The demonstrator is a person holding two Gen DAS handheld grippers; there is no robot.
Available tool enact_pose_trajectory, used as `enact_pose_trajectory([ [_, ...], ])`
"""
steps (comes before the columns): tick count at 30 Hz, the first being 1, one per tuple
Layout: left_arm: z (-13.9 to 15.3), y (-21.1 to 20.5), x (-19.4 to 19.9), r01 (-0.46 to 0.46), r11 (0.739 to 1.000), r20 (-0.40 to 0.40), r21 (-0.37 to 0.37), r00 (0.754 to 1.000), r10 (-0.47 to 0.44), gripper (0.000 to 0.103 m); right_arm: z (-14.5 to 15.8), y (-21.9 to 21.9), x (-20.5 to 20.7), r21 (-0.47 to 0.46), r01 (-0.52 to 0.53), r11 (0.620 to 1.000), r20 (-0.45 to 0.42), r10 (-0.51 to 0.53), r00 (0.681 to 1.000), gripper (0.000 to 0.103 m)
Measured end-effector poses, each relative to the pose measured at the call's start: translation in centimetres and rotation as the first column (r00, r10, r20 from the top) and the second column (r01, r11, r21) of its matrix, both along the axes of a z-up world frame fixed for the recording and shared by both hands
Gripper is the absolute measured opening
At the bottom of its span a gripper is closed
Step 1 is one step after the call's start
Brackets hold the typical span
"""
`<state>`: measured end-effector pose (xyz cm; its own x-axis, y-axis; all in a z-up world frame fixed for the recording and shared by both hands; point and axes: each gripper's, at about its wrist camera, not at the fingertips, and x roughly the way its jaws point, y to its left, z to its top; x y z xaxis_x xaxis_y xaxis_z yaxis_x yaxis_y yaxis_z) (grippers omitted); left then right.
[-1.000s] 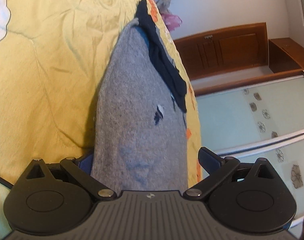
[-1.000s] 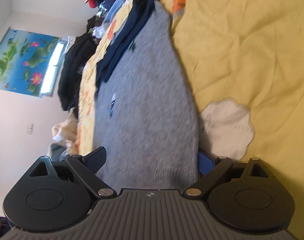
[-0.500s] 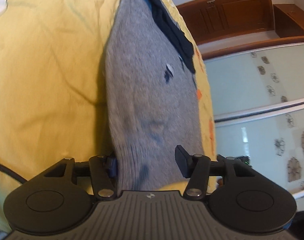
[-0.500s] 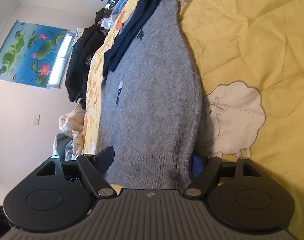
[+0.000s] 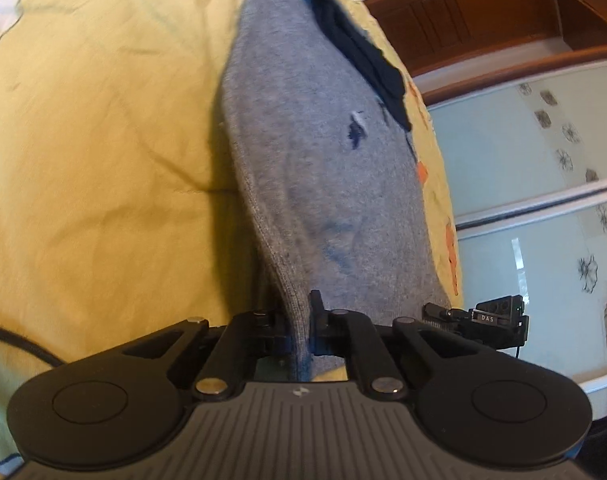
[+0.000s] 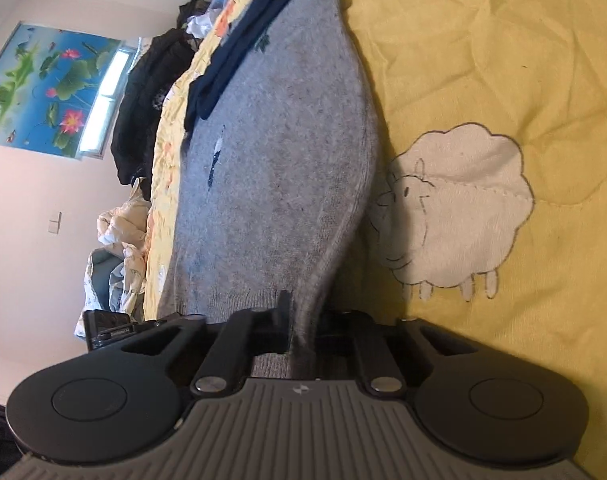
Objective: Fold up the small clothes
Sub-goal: 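Lift the side edge with both tools and fold it over the sweater body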
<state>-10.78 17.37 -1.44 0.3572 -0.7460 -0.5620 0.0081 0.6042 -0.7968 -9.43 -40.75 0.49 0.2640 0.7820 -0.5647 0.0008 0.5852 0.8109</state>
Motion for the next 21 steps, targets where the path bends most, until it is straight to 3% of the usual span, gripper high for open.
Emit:
enact_pose_trajectory([
  [5, 3.2, -0.1, 1.3, 0.0, 0.999, 0.141, -0.047, 0.99, 0.006, 0.006, 2.5, 0.4, 0.4, 0.079, -0.014, 0.997, 0.121, 0.004, 0.993, 0.015],
  [10, 6.0, -0.3, 5.4, -0.002, 0.998, 0.265, -0.066, 0.964, 0.02, 0.006, 5.1, 0.2, 4.4, 0.132, 0.002, 0.991, 0.244, -0.034, 0.969, 0.015],
  [15, 8.4, -0.9, 11.4, -0.039, 0.997, 0.392, -0.067, 0.918, 0.062, 0.006, 7.4, -0.4, 11.3, 0.198, 0.052, 0.979, 0.38, -0.125, 0.916, 0.015],
  [19, 9.8, -0.8, 18.5, -0.093, 0.991, 0.459, -0.097, 0.879, 0.128, 0.006, 7.8, -0.8, 18.9, 0.294, 0.113, 0.949, 0.401, -0.23, 0.887, 0.015],
  [21, 10.2, -1.2, 22.7, -0.139, 0.989, 0.481, -0.058, 0.864, 0.149, 0.006, 7.7, -0.4, 23.2, 0.294, 0.151, 0.944, 0.405, -0.266, 0.875, 0.015],
])
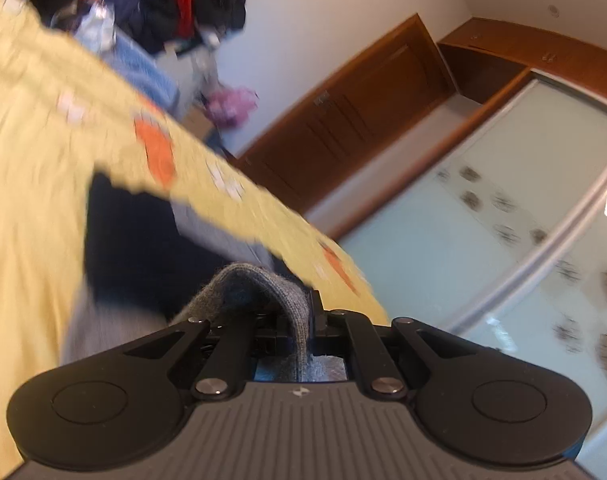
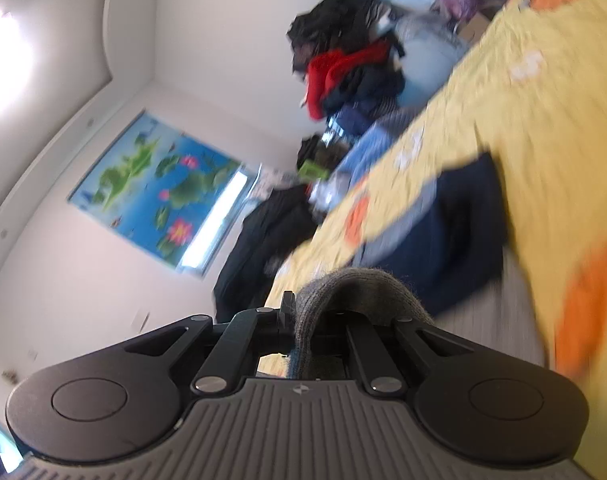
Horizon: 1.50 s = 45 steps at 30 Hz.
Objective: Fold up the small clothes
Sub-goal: 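Lift the side edge with both tools and fold it over the sweater body, then open both tools and release the folded sweater edge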
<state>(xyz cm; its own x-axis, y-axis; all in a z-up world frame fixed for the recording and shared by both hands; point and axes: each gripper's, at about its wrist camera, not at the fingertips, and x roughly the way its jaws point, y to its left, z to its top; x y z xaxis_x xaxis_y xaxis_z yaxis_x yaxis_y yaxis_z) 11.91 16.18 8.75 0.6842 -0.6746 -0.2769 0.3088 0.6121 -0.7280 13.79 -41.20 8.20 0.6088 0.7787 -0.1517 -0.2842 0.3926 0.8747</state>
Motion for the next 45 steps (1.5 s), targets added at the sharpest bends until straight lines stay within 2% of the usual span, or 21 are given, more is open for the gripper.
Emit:
enact_pose_trajectory([
  [3, -1.2, -0.6, 6.4, -0.08, 0.995, -0.058, 0.051, 0.995, 0.083, 0.006, -1.8, 0.1, 6.7, -0.017, 0.074, 0.997, -0.068, -0.075, 0.995, 0.015],
  [5, -2.5, -0.7, 9.2, -0.118, 0.99, -0.108, 0.072, 0.986, 0.125, 0.006, -3.8, 0.3, 10.0, -0.037, 0.11, 0.993, -0.135, -0.114, 0.984, 0.015],
  [7, -3.4, -0.9, 10.3, -0.124, 0.989, -0.119, 0.079, 0.984, 0.133, 0.006, -5.5, 0.8, 12.2, -0.083, 0.119, 0.989, -0.184, -0.132, 0.974, 0.015],
  [9, -3.4, -1.0, 10.7, -0.115, 0.989, -0.094, 0.092, 0.988, 0.123, 0.006, -6.6, 1.6, 13.2, -0.103, 0.104, 0.989, -0.197, -0.123, 0.973, 0.015],
  [12, -2.9, -0.5, 11.5, -0.125, 0.989, -0.065, 0.081, 0.989, 0.13, 0.006, -6.6, 1.8, 14.3, -0.073, 0.098, 0.993, -0.174, -0.109, 0.979, 0.015],
  [14, -2.9, 0.1, 12.8, -0.173, 0.982, -0.064, 0.076, 0.982, 0.177, 0.007, -6.5, 1.6, 15.2, -0.035, 0.116, 0.993, -0.169, -0.121, 0.978, 0.017],
  [16, -3.8, 0.7, 14.6, -0.237, 0.966, -0.113, 0.106, 0.962, 0.248, 0.008, -7.4, 1.3, 16.4, -0.009, 0.178, 0.984, -0.204, -0.176, 0.963, 0.031],
  [17, -4.5, 0.9, 15.5, -0.234, 0.966, -0.157, 0.113, 0.955, 0.25, 0.012, -8.1, 1.1, 17.2, -0.007, 0.2, 0.98, -0.239, -0.196, 0.951, 0.06],
  [18, -5.1, 1.2, 16.3, -0.214, 0.971, -0.211, 0.109, 0.949, 0.233, 0.016, -8.9, 1.0, 17.8, -0.007, 0.218, 0.976, -0.28, -0.211, 0.936, 0.079],
  [20, -5.8, 1.6, 16.6, -0.191, 0.978, -0.288, 0.088, 0.935, 0.208, 0.042, -9.6, 1.1, 17.8, 0.002, 0.25, 0.968, -0.291, -0.238, 0.927, 0.079],
  [21, -5.7, 1.7, 16.0, -0.187, 0.979, -0.278, 0.083, 0.939, 0.203, 0.054, -9.5, 1.2, 17.4, 0.009, 0.244, 0.97, -0.274, -0.232, 0.933, 0.078],
  [22, -5.3, 1.9, 15.3, -0.196, 0.976, -0.248, 0.094, 0.945, 0.213, 0.078, -9.2, 1.4, 17.0, 0.01, 0.231, 0.973, -0.254, -0.221, 0.942, 0.078],
  [23, -4.7, 2.1, 14.3, -0.224, 0.968, -0.202, 0.116, 0.949, 0.244, 0.089, -8.8, 1.6, 16.5, -0.003, 0.216, 0.976, -0.231, -0.211, 0.95, 0.078],
  [25, -3.5, 2.7, 12.3, -0.295, 0.94, -0.118, 0.172, 0.941, 0.317, 0.089, -7.9, 1.9, 15.5, -0.069, 0.191, 0.979, -0.193, -0.201, 0.96, 0.078],
  [26, -3.1, 3.1, 11.7, -0.315, 0.929, -0.104, 0.193, 0.935, 0.338, 0.089, -7.5, 1.9, 14.8, -0.102, 0.185, 0.977, -0.185, -0.201, 0.962, 0.078],
  [29, -3.2, 3.4, 8.8, -0.354, 0.901, -0.156, 0.252, 0.904, 0.399, 0.089, -6.1, 1.5, 11.5, -0.146, 0.181, 0.972, -0.143, -0.202, 0.969, 0.078],
  [32, -4.5, 2.8, 3.5, -0.391, 0.877, -0.169, 0.28, 0.879, 0.446, 0.089, -5.3, 0.4, 6.6, -0.166, 0.193, 0.967, -0.109, -0.213, 0.971, 0.079],
  [36, -7.5, 2.1, -3.1, -0.404, 0.888, -0.239, 0.222, 0.86, 0.451, 0.089, -6.2, -0.4, 0.4, -0.187, 0.213, 0.959, -0.136, -0.24, 0.961, 0.083],
  [38, -7.8, 1.5, -6.0, -0.435, 0.877, -0.209, 0.202, 0.856, 0.473, 0.089, -7.1, -0.6, -2.1, -0.184, 0.208, 0.96, -0.178, -0.241, 0.954, 0.083],
  [40, -7.8, 0.7, -7.2, -0.443, 0.876, -0.222, 0.188, 0.85, 0.478, 0.089, -7.8, -0.4, -4.0, -0.171, 0.216, 0.961, -0.197, -0.248, 0.949, 0.083],
  [45, -9.0, -0.3, -7.0, -0.436, 0.9, -0.32, -0.015, 0.855, 0.408, 0.089, -8.4, 1.2, -5.4, -0.153, 0.204, 0.967, -0.211, -0.234, 0.949, 0.083],
])
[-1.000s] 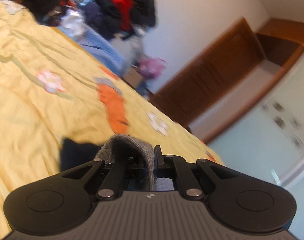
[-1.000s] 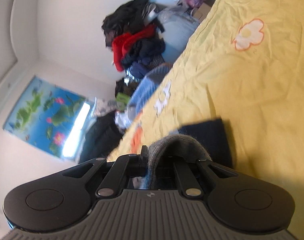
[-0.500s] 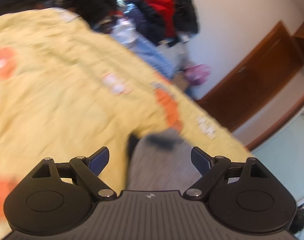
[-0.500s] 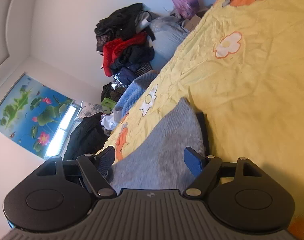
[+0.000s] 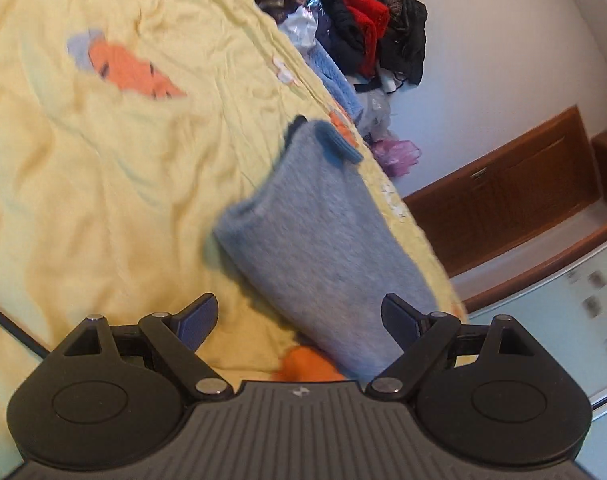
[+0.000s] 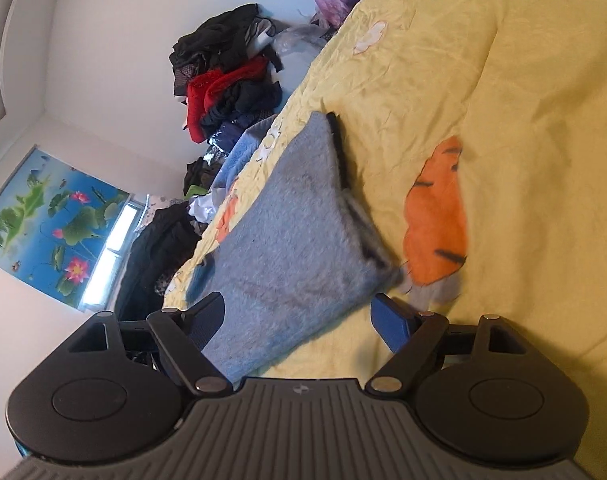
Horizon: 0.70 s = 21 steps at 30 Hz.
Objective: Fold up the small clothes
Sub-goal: 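Open both tools and release the folded sweater edge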
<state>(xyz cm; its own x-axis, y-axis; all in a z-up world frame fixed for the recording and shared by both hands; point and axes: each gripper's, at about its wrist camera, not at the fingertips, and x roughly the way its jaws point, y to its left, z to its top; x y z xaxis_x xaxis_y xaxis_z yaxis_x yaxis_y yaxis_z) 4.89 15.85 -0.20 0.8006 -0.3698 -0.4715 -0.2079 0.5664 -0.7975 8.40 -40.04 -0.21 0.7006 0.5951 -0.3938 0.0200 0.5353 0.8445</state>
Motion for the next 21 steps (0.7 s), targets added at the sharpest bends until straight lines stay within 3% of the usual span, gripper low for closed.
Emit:
enact_pose_trajectory([
  [1, -0.3, 0.0, 0.4, -0.005, 0.999, 0.003, -0.049, 1.0, 0.005, 0.089, 0.0, 0.4, 0.1, 0.011, -0.002, 1.0, 0.005, 0.002, 1.0, 0.084],
  [5, -0.6, 0.4, 2.9, -0.1, 0.987, 0.01, -0.126, 0.995, 0.102, 0.089, -0.2, 2.1, 1.2, 0.041, 0.028, 0.999, 0.021, -0.029, 0.999, 0.085],
  [12, -0.2, -1.5, 6.1, -0.103, 0.994, 0.034, -0.038, 0.994, 0.105, 0.089, -1.1, 4.2, 4.6, 0.133, 0.123, 0.983, 0.042, -0.129, 0.991, 0.086],
  [16, -0.5, -0.8, 4.9, -0.103, 0.987, 0.027, -0.122, 0.994, 0.107, 0.089, -0.9, 4.9, 5.0, 0.136, 0.13, 0.982, -0.026, -0.128, 0.991, 0.086],
  [21, -0.8, 0.6, 2.9, -0.078, 0.987, 0.03, -0.14, 0.996, 0.083, 0.089, 0.2, 3.8, 1.9, 0.05, 0.118, 0.992, -0.07, -0.114, 0.991, 0.087],
])
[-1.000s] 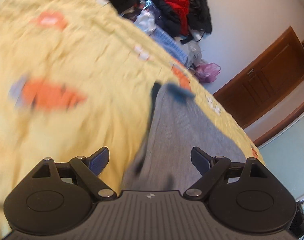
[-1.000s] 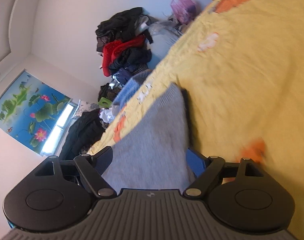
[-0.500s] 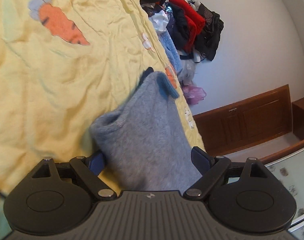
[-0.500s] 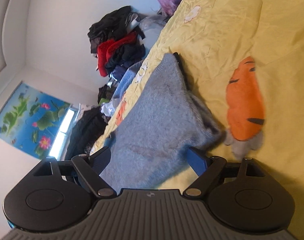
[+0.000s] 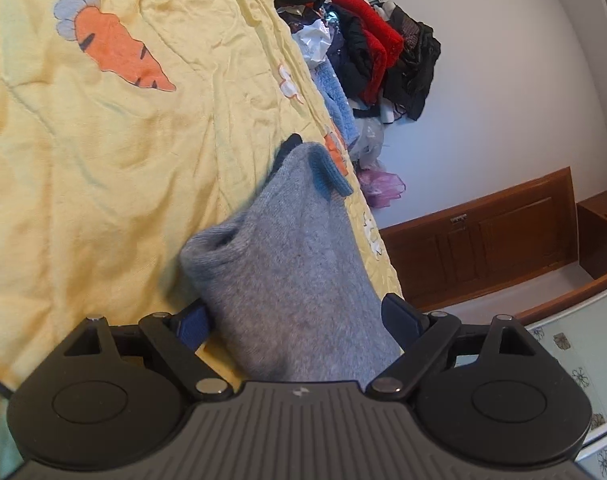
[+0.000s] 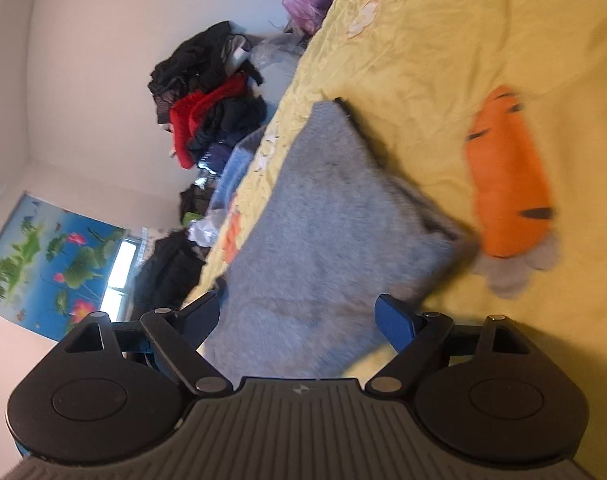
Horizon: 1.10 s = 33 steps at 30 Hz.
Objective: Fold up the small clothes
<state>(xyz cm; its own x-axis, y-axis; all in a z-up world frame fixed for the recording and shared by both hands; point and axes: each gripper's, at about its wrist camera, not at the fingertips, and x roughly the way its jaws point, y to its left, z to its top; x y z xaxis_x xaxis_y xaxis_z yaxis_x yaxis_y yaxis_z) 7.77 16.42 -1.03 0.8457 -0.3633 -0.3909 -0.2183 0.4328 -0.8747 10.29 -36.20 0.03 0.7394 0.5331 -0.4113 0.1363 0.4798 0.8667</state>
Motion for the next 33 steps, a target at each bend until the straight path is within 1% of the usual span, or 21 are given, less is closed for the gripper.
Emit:
enact_pose_trajectory([
  [3, -0.1, 0.1, -0.3, 0.0, 1.0, -0.004, -0.017, 1.0, 0.0, 0.089, 0.3, -0.8, -1.4, -0.06, 0.049, 0.997, -0.072, -0.053, 0.996, 0.089],
  [5, -0.1, 0.0, -0.1, -0.007, 1.0, -0.011, -0.016, 1.0, 0.007, 0.09, 0.1, -0.9, -1.4, -0.069, 0.044, 0.997, -0.075, -0.049, 0.996, 0.089],
  [7, 0.0, -0.1, 0.1, -0.01, 1.0, -0.02, -0.027, 1.0, 0.01, 0.09, 0.3, -0.1, -0.8, -0.1, 0.048, 0.994, -0.071, -0.055, 0.996, 0.093],
  [8, 0.0, -0.2, 0.2, -0.014, 0.999, -0.024, -0.033, 1.0, 0.013, 0.09, 0.4, 0.4, -0.3, -0.112, 0.048, 0.992, -0.067, -0.056, 0.996, 0.098],
  [9, 0.0, -0.2, 0.2, -0.017, 0.999, -0.027, -0.036, 1.0, 0.016, 0.09, 0.5, 0.9, 0.1, -0.123, 0.049, 0.991, -0.056, -0.056, 0.997, 0.1],
  [12, -0.2, 0.2, 0.0, -0.018, 0.998, -0.022, -0.057, 1.0, 0.017, 0.09, 0.5, 2.3, 1.4, -0.161, 0.053, 0.986, -0.029, -0.059, 0.998, 0.1],
  [13, -0.3, 0.4, -0.1, -0.02, 0.997, -0.02, -0.071, 1.0, 0.019, 0.09, 0.5, 2.9, 1.7, -0.163, 0.036, 0.986, -0.029, -0.041, 0.999, 0.1],
  [14, -0.4, 0.8, -0.2, -0.023, 0.996, -0.022, -0.085, 1.0, 0.021, 0.09, 0.4, 3.3, 2.0, -0.164, 0.012, 0.986, -0.025, -0.016, 1.0, 0.1],
  [15, -0.5, 1.1, -0.3, -0.026, 0.995, -0.022, -0.099, 0.999, 0.024, 0.09, 0.6, 3.6, 2.1, -0.169, -0.006, 0.986, -0.018, 0.003, 1.0, 0.096],
  [16, -0.5, 1.4, -0.4, -0.03, 0.994, -0.02, -0.107, 0.999, 0.028, 0.09, 0.6, 3.7, 2.1, -0.179, -0.005, 0.984, -0.009, 0.003, 1.0, 0.094],
  [18, -0.5, 1.7, -0.3, -0.033, 0.994, -0.019, -0.103, 0.999, 0.031, 0.09, 0.4, 2.9, 2.0, -0.168, 0.039, 0.985, -0.003, -0.04, 0.999, 0.085],
  [20, -0.4, 1.3, 0.1, -0.028, 0.996, -0.017, -0.079, 0.999, 0.027, 0.09, -0.1, 1.7, 2.0, -0.117, 0.089, 0.989, -0.004, -0.09, 0.996, 0.083],
  [22, -0.2, 0.6, 0.9, -0.016, 0.999, -0.014, -0.052, 1.0, 0.015, 0.09, -0.2, 1.3, 2.4, -0.1, 0.101, 0.99, -0.004, -0.102, 0.995, 0.083],
  [24, 0.0, -0.5, 2.0, -0.009, 1.0, -0.01, -0.01, 1.0, 0.009, 0.09, -0.2, 1.8, 2.9, -0.123, 0.099, 0.987, 0.003, -0.099, 0.995, 0.085],
  [27, 0.5, -1.9, 3.2, -0.017, 0.995, -0.014, 0.094, 1.0, 0.018, 0.089, -0.2, 3.1, 3.9, -0.156, 0.085, 0.984, 0.026, -0.081, 0.996, 0.085],
  [28, 0.6, -2.2, 3.4, -0.017, 0.992, -0.023, 0.124, 1.0, 0.02, 0.086, -0.2, 3.4, 4.1, -0.168, 0.087, 0.982, 0.041, -0.081, 0.996, 0.084],
  [29, 0.7, -2.6, 3.6, -0.015, 0.988, -0.034, 0.153, 0.999, 0.021, 0.079, -0.2, 3.6, 4.4, -0.174, 0.087, 0.981, 0.049, -0.079, 0.996, 0.081],
  [30, 0.7, -2.7, 3.6, -0.014, 0.985, -0.038, 0.173, 0.999, 0.02, 0.073, -0.3, 3.8, 4.6, -0.178, 0.084, 0.98, 0.05, -0.076, 0.996, 0.071],
  [31, 0.5, -2.7, 3.5, -0.011, 0.983, -0.043, 0.181, 0.999, 0.019, 0.056, -0.5, 3.8, 4.8, -0.176, 0.08, 0.981, 0.039, -0.075, 0.996, 0.063],
  [32, 0.2, -2.6, 3.4, -0.002, 0.984, -0.059, 0.18, 0.998, 0.012, 0.034, -0.9, 3.7, 4.9, -0.155, 0.072, 0.985, 0.024, -0.069, 0.997, 0.04],
  [33, -0.3, -2.3, 3.4, 0.01, 0.985, -0.077, 0.172, 0.997, 0.003, 0.024, -1.5, 3.4, 5.0, -0.118, 0.059, 0.991, 0.008, -0.058, 0.998, 0.017],
])
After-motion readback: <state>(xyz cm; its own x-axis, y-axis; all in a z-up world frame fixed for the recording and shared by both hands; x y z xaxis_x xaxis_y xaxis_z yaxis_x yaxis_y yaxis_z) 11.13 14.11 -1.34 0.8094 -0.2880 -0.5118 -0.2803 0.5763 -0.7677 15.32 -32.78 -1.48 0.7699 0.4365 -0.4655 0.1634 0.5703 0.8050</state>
